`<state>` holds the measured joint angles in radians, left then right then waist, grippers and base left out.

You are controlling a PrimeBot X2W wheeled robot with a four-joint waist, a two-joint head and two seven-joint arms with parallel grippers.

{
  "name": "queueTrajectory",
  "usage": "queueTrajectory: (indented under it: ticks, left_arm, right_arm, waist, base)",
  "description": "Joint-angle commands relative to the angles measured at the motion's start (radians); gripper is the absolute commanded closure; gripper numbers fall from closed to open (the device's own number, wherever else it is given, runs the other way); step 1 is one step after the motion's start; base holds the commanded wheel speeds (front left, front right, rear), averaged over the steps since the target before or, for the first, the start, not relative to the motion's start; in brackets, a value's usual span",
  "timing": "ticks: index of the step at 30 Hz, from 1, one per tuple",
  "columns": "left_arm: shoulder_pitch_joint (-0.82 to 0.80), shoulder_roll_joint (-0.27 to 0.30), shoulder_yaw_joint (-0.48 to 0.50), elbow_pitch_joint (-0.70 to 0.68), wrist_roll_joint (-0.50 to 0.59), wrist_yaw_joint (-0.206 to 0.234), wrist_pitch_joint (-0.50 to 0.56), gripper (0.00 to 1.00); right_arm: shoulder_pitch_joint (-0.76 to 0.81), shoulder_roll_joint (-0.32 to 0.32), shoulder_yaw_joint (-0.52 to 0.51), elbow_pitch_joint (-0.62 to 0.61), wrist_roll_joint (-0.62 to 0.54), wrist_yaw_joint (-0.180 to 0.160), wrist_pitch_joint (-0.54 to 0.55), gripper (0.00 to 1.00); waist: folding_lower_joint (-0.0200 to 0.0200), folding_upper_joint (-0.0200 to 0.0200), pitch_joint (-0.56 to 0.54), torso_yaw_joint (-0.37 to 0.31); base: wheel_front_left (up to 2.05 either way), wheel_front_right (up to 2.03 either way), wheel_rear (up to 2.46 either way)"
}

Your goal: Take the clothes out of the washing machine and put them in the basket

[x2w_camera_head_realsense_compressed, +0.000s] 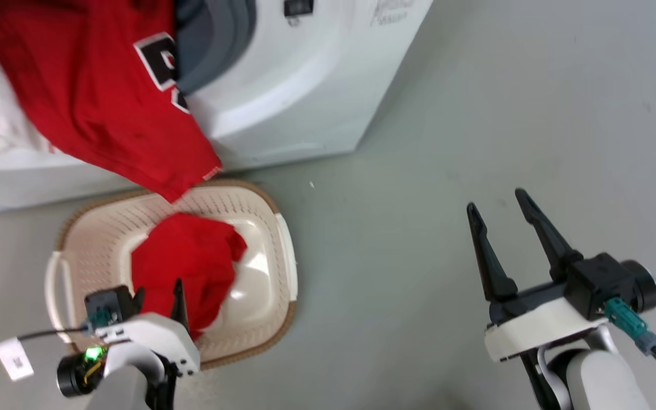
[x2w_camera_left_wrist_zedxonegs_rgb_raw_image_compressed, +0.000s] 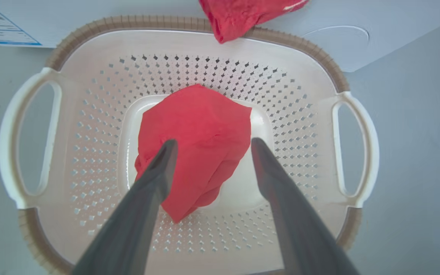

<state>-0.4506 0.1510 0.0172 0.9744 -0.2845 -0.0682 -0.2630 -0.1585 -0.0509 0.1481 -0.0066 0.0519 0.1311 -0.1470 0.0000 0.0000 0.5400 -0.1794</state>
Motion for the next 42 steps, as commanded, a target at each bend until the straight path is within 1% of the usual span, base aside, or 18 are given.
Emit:
queueTrajectory:
  ticks: [1,9,13,16,19,21,29,33,34,42]
  left_arm:
    - [0.045,-0.019,0.019,-0.046,0.011,0.008,-0.003,0.00]
    - [0.166,-0.075,0.100,-0.285,0.067,0.018,-0.002,0.00]
    - [0.196,-0.090,0.128,-0.386,0.097,0.018,-0.002,0.00]
    - [0.200,-0.094,0.143,-0.433,0.116,0.018,-0.002,0.00]
    - [0.179,-0.097,0.154,-0.449,0.136,0.012,-0.002,0.00]
    - [0.163,-0.090,0.155,-0.432,0.155,0.005,-0.002,0.00]
    - [0.001,-0.014,0.139,-0.258,0.192,-0.023,-0.002,0.00]
    - [-0.100,0.035,0.133,-0.143,0.189,-0.036,-0.002,0.00]
    - [-0.100,0.035,0.133,-0.143,0.189,-0.036,-0.002,0.00]
    - [-0.282,0.117,0.112,0.062,0.174,-0.053,0.000,0.00]
  right_arm:
    - [0.027,0.001,-0.009,-0.003,-0.010,-0.001,0.009,0.00]
    - [0.102,0.001,-0.045,-0.037,-0.029,-0.001,0.061,0.00]
    - [0.127,0.002,-0.054,-0.057,-0.033,-0.001,0.083,0.00]
    - [0.143,0.002,-0.054,-0.070,-0.034,-0.001,0.095,0.00]
    - [0.147,0.002,-0.049,-0.080,-0.033,-0.001,0.102,0.00]
    - [0.152,0.002,-0.044,-0.083,-0.031,-0.001,0.105,0.00]
    - [0.125,0.002,-0.027,-0.095,-0.025,-0.001,0.097,0.00]
    - [0.104,0.002,-0.018,-0.089,-0.016,-0.001,0.086,0.00]
    - [0.104,0.002,-0.018,-0.089,-0.016,-0.001,0.086,0.00]
    - [0.066,0.002,-0.005,-0.075,-0.004,-0.001,0.058,0.00]
  waist:
    - [0.0000,0.0000,-0.106,0.048]
    - [0.0000,0.0000,-0.221,0.096]
    - [0.0000,0.0000,-0.255,0.110]
    - [0.0000,0.0000,-0.271,0.114]
    - [0.0000,0.0000,-0.278,0.112]
    - [0.0000,0.0000,-0.279,0.108]
    - [0.0000,0.0000,-0.218,0.076]
    - [0.0000,0.0000,-0.175,0.053]
    - [0.0000,0.0000,-0.175,0.053]
    - [0.0000,0.0000,-0.081,0.010]
  base:
    - [0.00,0.00,0.00]
    - [0.00,0.00,0.00]
    - [0.00,0.00,0.00]
    - [0.00,0.00,0.00]
    - [0.00,0.00,0.00]
    - [0.00,0.00,0.00]
    - [0.00,0.00,0.00]
    - [0.00,0.00,0.00]
    - [0.00,0.00,0.00]
    - [0.00,0.00,0.00]
